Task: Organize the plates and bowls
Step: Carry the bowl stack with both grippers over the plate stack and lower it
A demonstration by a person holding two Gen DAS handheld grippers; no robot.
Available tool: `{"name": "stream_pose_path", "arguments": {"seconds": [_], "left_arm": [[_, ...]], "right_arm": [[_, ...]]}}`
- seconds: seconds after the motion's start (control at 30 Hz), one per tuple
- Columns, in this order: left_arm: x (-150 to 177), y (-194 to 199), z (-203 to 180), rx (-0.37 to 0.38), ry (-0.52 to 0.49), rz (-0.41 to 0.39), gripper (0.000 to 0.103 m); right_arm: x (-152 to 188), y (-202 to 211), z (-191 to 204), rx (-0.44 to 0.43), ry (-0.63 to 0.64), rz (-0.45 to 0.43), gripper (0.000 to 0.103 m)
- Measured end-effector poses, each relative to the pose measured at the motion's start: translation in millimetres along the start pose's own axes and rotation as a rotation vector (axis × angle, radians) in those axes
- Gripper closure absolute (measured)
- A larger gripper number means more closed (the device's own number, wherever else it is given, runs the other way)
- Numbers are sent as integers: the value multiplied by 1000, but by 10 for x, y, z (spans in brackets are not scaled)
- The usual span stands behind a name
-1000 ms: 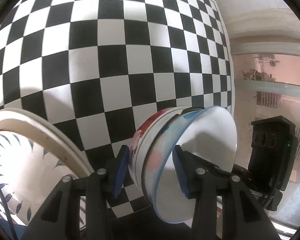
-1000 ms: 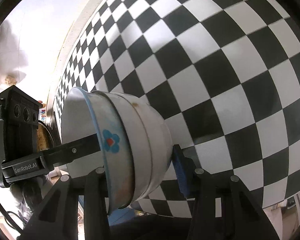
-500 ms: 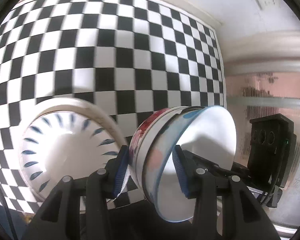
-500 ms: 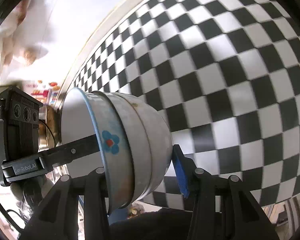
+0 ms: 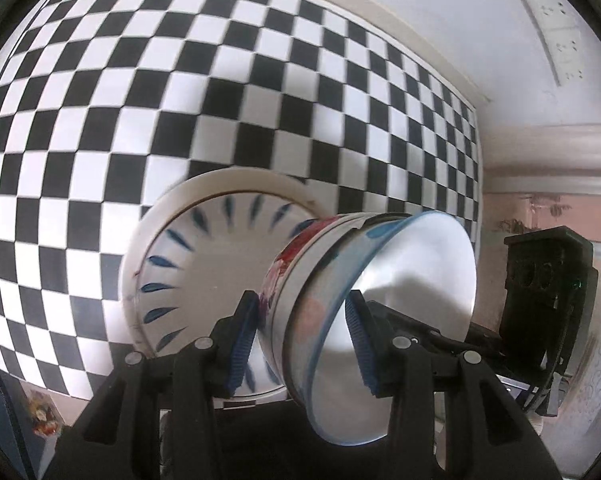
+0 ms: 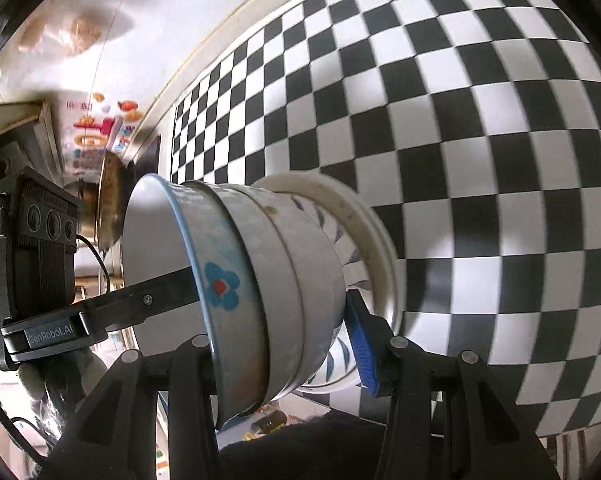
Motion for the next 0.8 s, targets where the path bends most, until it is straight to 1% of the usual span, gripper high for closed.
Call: {"name": "stream_pose_path", "arguments": {"seconds": [0.4,0.57,0.8], "left_arm": [[57,-205,449,-13,59,32,62],[49,-265,561,-16,82,44,62],[44,-250,633,-12,88,44,62]], "right_arm": [[11,-473,-22,11,15,81,56],[-5,-648,-6,20,18,101,56],[-19,-726,42,30,34,111,56]]}}
Point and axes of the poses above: each gripper's, at about its wrist camera, not at the fingertips, and y roughly against the way its jaws point, z to its left, x to its underside, the point moved 3 cm from there along -y, roughly the way its jaws point, and after that the axes turned 8 degrees about -x, right-handed, at the moved point
